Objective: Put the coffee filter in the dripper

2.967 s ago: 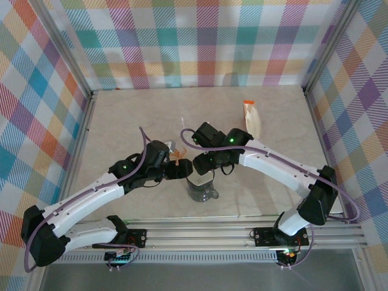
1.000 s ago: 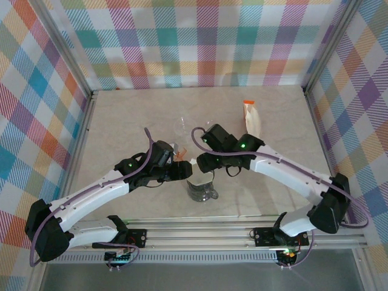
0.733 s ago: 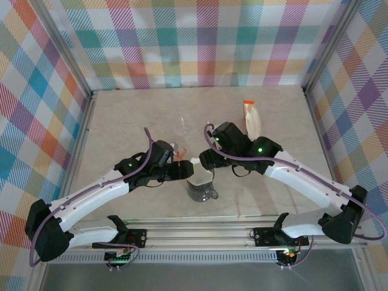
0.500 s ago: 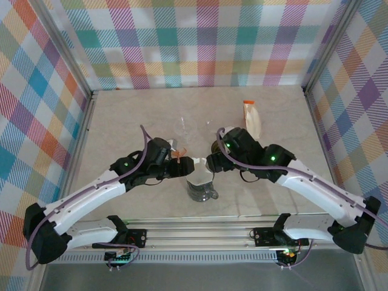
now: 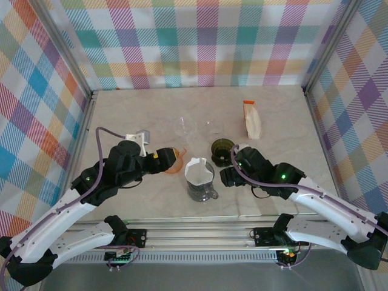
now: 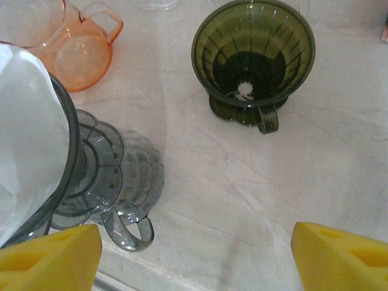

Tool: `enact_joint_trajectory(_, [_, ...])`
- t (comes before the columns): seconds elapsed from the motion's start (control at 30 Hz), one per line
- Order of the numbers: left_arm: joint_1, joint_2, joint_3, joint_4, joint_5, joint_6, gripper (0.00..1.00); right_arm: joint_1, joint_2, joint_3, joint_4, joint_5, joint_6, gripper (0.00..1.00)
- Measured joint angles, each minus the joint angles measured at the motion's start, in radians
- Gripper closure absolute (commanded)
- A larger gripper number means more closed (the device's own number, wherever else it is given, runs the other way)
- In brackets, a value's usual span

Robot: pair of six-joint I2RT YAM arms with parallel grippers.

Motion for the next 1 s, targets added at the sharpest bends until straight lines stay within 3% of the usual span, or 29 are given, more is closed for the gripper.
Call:
enact_joint_trajectory(0.13, [0.044, 0.009, -0.074, -0.002, 0.005, -0.011, 0.28, 0.0, -0.039, -0.066, 0.033, -0.03, 0.011, 0.2])
enact_joint_trajectory(0.23, [0.129, 0.023, -0.129, 0.002, 0.039, -0.019, 0.36, 0.0, -0.077, -0.134, 0.052, -0.05, 0.029, 0.21])
enact_joint_trajectory(0.37, [0.245, 0.087, -0.197, 0.035, 0.112, -0.031, 0.36, 0.0, -0.109, -0.195, 0.062, -0.076, 0.043, 0.21])
enact_joint_trajectory(0.57, [0.273, 0.286, -0.206, 0.098, 0.137, -0.024, 0.33, 0.0, -0.136, -0.246, 0.098, -0.11, 0.062, 0.22])
enact_joint_trajectory(0.73, [0.275, 0.491, -0.075, 0.107, 0.13, 0.041, 0.22, 0.0, -0.161, -0.276, 0.113, -0.132, 0.067, 0.22])
enact_joint_trajectory(1.0, [0.275, 0.753, 0.254, 0.055, 0.038, 0.172, 0.2, 0.0, -0.204, -0.292, 0.114, -0.149, 0.08, 0.21])
